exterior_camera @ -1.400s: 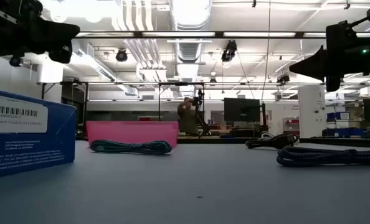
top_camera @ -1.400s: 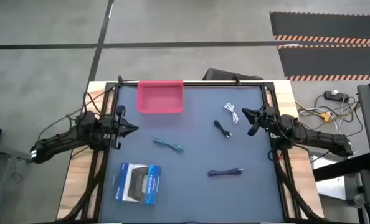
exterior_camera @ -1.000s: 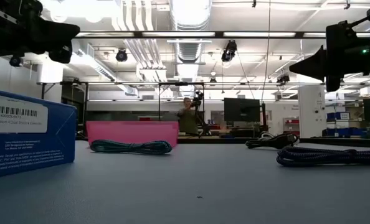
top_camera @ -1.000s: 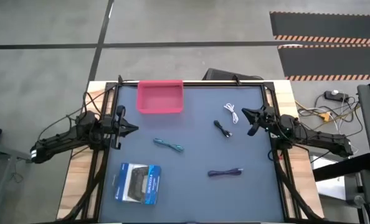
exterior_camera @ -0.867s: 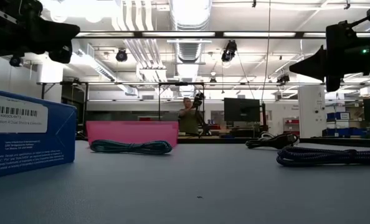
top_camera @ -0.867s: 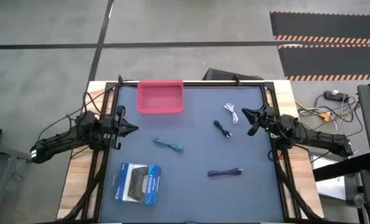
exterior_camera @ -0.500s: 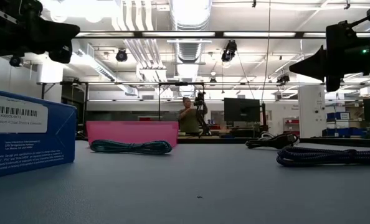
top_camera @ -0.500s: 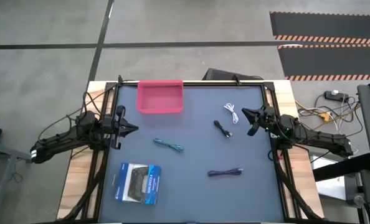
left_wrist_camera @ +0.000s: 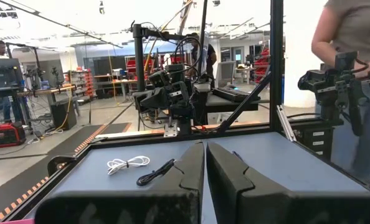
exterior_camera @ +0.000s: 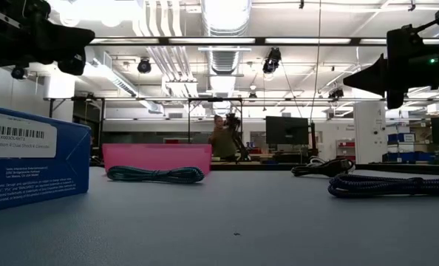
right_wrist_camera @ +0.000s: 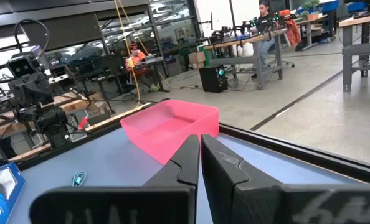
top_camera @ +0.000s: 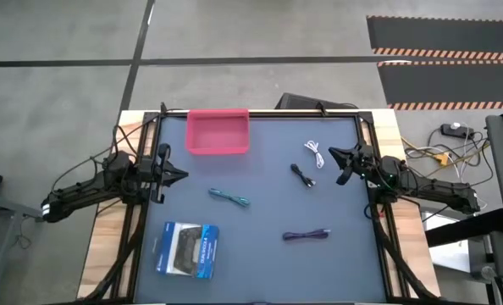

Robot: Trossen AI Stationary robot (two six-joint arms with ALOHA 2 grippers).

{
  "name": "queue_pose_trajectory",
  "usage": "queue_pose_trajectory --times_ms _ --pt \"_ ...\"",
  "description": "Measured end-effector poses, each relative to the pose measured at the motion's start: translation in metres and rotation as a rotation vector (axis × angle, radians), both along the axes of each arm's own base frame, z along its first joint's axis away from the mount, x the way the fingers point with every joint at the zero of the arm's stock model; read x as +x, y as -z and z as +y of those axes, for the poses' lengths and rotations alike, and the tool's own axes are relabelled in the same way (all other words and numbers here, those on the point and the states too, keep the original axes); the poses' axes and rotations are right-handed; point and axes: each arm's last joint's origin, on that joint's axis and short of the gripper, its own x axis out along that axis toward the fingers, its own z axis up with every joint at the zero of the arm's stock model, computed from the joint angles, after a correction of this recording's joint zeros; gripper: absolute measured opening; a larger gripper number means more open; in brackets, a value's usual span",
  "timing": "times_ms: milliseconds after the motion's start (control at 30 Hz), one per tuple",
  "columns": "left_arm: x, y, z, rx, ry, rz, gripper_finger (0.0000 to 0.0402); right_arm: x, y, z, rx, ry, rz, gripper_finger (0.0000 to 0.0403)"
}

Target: Pick and place USB-C Cables

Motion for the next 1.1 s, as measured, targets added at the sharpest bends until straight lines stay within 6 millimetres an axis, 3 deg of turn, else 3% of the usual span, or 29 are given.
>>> queue_pose_trajectory --times_ms 1100 --pt "0.0000 0.0000 0.0000 0.000 0.000 0.000 0.0003 -0.0001 -0.0038 0.0000 -0.007 0.000 -0.038 0.0009"
